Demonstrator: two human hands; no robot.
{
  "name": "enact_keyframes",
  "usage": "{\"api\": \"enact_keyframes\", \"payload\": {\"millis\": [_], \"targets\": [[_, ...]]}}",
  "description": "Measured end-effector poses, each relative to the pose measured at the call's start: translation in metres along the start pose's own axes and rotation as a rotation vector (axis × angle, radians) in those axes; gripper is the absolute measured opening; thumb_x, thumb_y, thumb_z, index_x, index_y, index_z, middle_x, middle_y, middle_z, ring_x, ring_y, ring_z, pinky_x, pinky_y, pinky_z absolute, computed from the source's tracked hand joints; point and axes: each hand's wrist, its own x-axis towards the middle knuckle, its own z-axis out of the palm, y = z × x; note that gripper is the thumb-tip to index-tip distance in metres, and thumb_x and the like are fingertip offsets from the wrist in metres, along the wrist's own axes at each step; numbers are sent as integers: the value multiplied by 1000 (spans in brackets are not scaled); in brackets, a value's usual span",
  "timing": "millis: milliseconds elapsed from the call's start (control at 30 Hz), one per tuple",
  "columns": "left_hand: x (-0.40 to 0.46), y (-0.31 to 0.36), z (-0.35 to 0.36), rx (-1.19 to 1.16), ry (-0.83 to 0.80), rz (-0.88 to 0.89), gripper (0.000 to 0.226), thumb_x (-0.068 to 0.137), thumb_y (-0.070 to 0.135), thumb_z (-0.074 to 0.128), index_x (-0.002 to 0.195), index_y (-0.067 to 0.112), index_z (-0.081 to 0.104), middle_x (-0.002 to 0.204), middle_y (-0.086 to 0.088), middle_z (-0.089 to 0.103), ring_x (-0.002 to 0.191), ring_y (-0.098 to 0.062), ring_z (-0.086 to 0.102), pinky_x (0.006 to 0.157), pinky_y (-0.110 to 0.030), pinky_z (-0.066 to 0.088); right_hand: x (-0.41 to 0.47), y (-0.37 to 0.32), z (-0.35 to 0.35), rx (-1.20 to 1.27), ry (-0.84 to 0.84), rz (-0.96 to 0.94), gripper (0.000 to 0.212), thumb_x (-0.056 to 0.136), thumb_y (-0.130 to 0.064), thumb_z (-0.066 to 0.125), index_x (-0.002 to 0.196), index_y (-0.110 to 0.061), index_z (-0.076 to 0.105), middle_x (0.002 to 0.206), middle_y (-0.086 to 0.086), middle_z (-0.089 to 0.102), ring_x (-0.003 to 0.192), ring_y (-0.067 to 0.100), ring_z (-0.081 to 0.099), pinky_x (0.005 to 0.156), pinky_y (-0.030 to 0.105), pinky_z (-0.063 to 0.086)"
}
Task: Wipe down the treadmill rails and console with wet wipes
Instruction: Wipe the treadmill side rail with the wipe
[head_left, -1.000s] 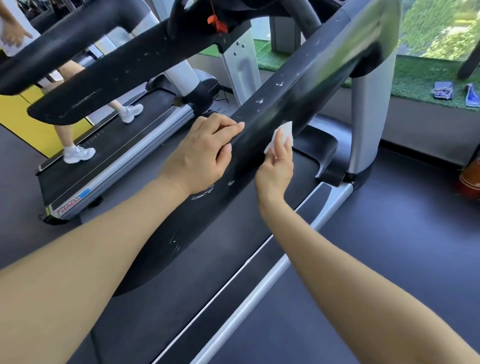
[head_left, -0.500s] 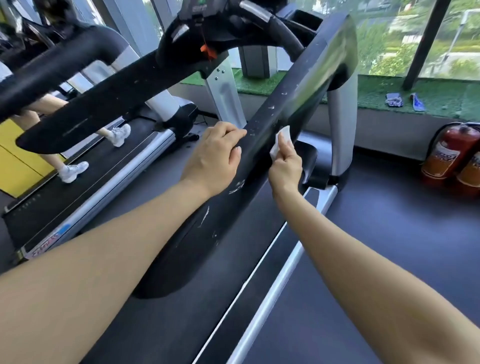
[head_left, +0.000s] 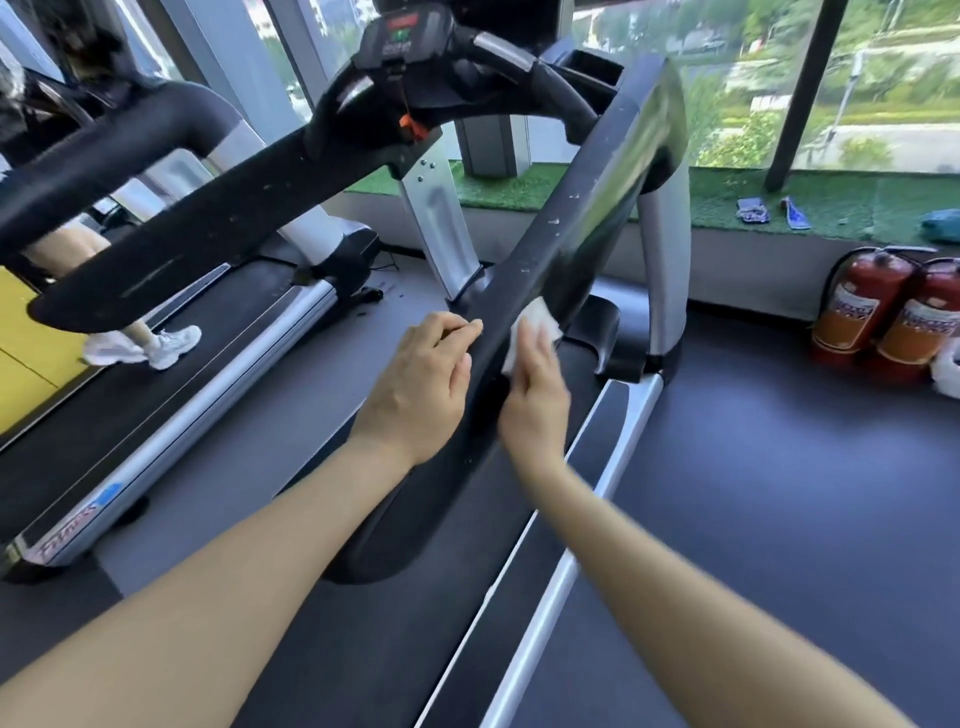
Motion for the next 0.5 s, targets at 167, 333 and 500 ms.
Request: {"api": "enact_keyframes", "payload": {"millis": [167, 333, 500], "targets": [[-1, 1, 1, -2, 5, -4, 37, 97, 13, 43, 132, 10, 54, 122, -1, 51, 108, -19, 46, 90, -23, 37, 54, -4, -13, 38, 53, 143, 48, 101, -6, 33, 144, -25, 37, 153, -9, 29, 138, 7, 29, 92, -4, 18], [0, 1, 0, -6, 7, -4, 52, 93, 32, 27, 132, 11, 54, 123, 0, 51, 110, -19, 46, 93, -29, 41, -61, -4, 10, 49, -78, -143, 54, 97, 4, 41, 140, -29, 38, 154, -7, 27, 141, -2, 20, 108, 7, 20], [-1, 1, 0, -8, 16, -9, 45, 95, 27, 32, 131, 11, 55, 122, -1, 51, 109, -18, 46, 91, -29, 41, -13, -7, 1, -19, -52, -139, 44, 96, 2, 44, 136, -16, 50, 150, -2, 34, 133, -7, 26, 102, 1, 20]]}}
